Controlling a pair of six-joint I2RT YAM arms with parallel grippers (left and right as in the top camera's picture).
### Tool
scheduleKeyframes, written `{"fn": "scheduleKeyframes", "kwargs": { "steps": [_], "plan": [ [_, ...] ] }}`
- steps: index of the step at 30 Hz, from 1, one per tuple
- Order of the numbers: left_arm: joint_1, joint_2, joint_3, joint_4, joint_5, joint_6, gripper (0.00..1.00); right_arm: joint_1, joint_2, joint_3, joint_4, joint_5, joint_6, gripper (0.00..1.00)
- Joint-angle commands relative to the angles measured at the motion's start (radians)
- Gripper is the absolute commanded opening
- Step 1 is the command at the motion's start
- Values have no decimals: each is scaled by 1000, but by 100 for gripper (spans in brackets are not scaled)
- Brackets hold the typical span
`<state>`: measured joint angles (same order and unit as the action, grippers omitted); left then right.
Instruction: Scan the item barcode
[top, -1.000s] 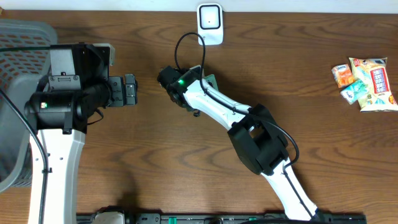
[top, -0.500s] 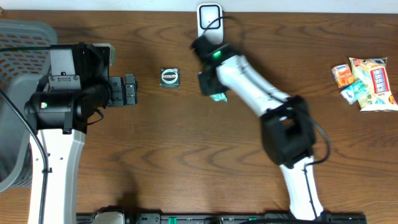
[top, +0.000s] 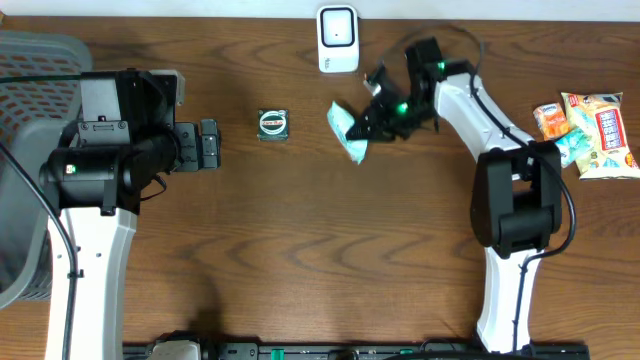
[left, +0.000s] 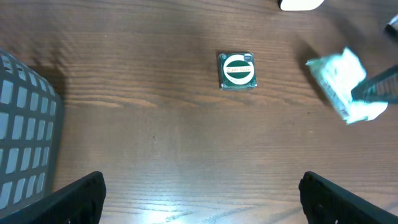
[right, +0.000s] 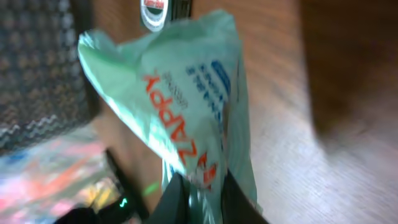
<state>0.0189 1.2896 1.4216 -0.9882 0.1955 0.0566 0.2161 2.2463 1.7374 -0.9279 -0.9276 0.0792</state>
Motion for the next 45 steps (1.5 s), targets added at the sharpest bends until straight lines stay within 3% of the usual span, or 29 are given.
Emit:
{"fn": "scheduleKeyframes", "kwargs": {
  "steps": [1, 6, 13, 20, 23, 27, 32, 38, 45],
  "plan": [
    [5, 3, 7, -2, -6, 10, 98, -12, -19, -124, 71, -243, -13, 9],
    [5, 3, 7, -2, -6, 10, 98, -54, -19, -255, 238, -218, 106, 17],
    [5, 3, 7, -2, -6, 10, 98, -139, -36, -214, 194, -2, 178, 39],
    [5, 3, 7, -2, -6, 10, 98, -173, -110, -156, 76, 201, 118, 61],
    [5, 3, 7, -2, -6, 10, 98, -162, -148, -153, 96, 200, 70, 72],
    [5, 3, 7, -2, -6, 10, 98, -127, -163, -154, 154, 204, 39, 75],
    [5, 3, 7, -2, -6, 10, 98, -50, -135, -175, 238, 277, 39, 93],
    [5, 3, 7, -2, -6, 10, 98, 34, -82, -178, 279, 324, 39, 95],
    [5, 3, 7, -2, -6, 10, 98, 59, -40, -178, 288, 348, 40, 75]
  ]
}}
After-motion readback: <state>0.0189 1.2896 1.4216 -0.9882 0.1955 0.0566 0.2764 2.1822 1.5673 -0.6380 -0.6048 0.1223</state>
